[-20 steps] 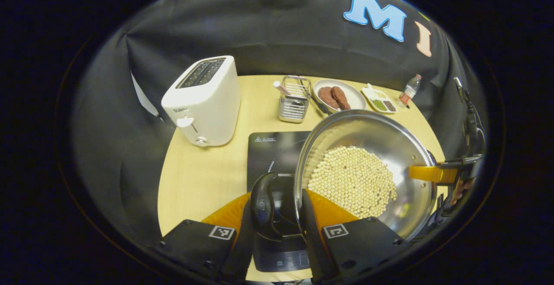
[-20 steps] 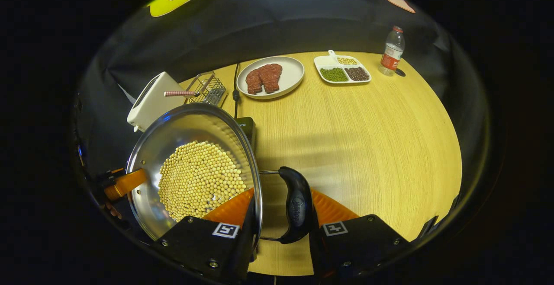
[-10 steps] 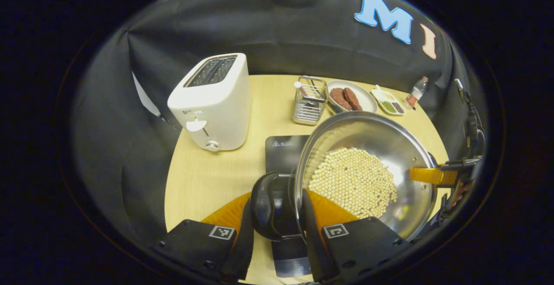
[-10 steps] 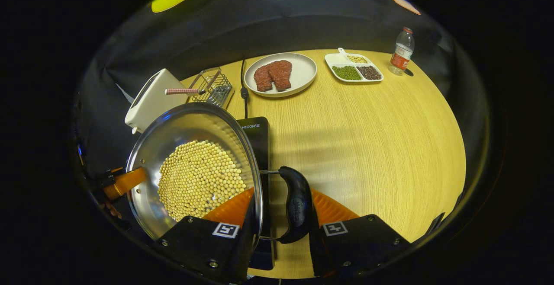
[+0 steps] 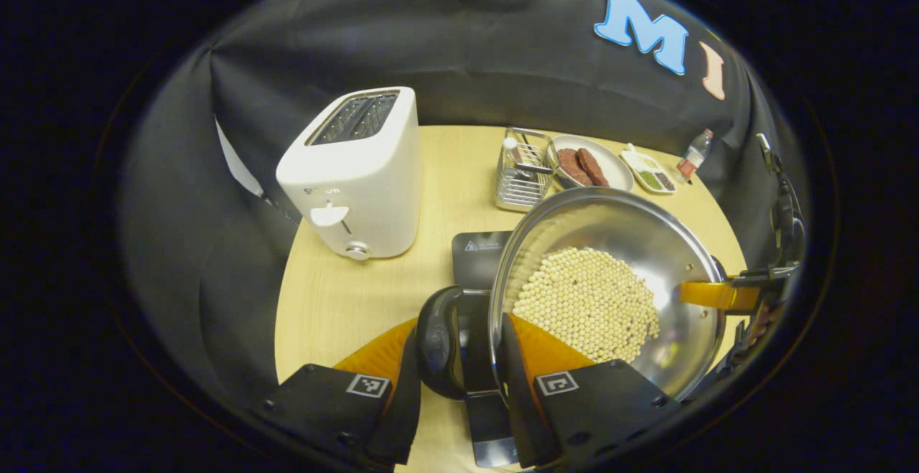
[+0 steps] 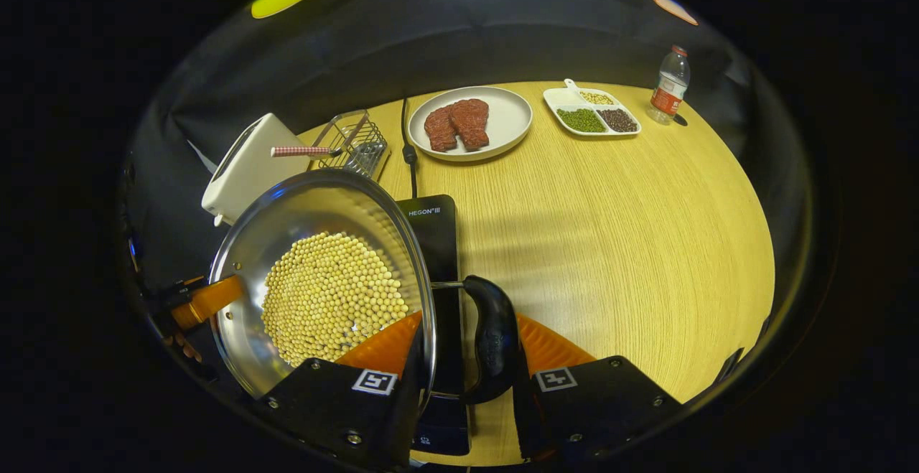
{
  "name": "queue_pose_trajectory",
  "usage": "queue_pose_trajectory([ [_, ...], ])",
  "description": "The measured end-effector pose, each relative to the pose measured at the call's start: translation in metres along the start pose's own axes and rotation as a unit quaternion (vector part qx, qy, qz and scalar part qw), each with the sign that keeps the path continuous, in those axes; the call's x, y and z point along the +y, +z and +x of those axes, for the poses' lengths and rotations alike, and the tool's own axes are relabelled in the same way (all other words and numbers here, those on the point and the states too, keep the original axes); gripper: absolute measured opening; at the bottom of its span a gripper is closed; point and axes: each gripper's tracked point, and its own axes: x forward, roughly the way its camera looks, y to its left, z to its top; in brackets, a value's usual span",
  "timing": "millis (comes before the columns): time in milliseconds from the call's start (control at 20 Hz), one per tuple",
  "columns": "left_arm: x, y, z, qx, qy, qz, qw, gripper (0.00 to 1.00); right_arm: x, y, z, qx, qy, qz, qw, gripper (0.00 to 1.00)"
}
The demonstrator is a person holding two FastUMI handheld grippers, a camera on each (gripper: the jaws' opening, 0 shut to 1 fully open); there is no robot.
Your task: First push the handle of the pot to place it horizontally, then grasp the pot with both hands and set it on the induction cooktop.
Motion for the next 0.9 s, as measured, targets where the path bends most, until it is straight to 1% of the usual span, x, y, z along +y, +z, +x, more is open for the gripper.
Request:
queue_pose_trajectory([
  [350,0.007,-0.008,0.012,-0.002,-0.004,-0.003,1.0,0.57,0.004,-0.001,0.01,-0.006,-0.004,0.003,1.0,0.55],
  [400,0.009,-0.008,0.013,-0.006,-0.005,-0.007,1.0,0.6,0.005,0.001,0.011,-0.014,-0.004,0.002,1.0,0.55],
  [500,0.009,-0.01,0.012,-0.01,-0.005,-0.016,1.0,0.6,0.005,0.003,0.013,-0.02,-0.005,0.0,1.0,0.55],
  [550,0.01,-0.012,0.011,-0.014,-0.005,-0.02,1.0,0.63,0.005,0.006,0.013,-0.028,-0.002,0.0,1.0,0.55],
  [600,0.012,-0.011,0.012,-0.019,-0.003,-0.023,1.0,0.63,0.005,0.006,0.015,-0.032,0.002,-0.001,0.999,0.55],
  [650,0.013,-0.01,0.01,-0.027,0.002,-0.023,0.999,0.65,0.006,0.007,0.015,-0.035,0.007,-0.001,0.999,0.55],
  [700,0.016,-0.005,0.007,-0.038,0.009,-0.022,0.999,0.65,0.007,0.008,0.016,-0.038,0.01,-0.006,0.999,0.57],
  [750,0.02,0.002,0.002,-0.05,0.018,-0.023,0.998,0.71,0.005,0.009,0.012,-0.044,0.008,-0.016,0.999,0.58],
  [800,0.022,0.009,-0.005,-0.066,0.025,-0.03,0.997,0.78,-0.001,0.017,0.007,-0.062,0.002,-0.027,0.998,0.64],
  [850,0.025,0.017,-0.014,-0.086,0.034,-0.042,0.995,0.85,-0.004,0.027,0.0,-0.085,0.002,-0.033,0.996,0.61],
  [900,0.026,0.026,-0.026,-0.109,0.043,-0.055,0.992,0.92,-0.004,0.036,-0.013,-0.11,0.009,-0.036,0.993,0.75],
])
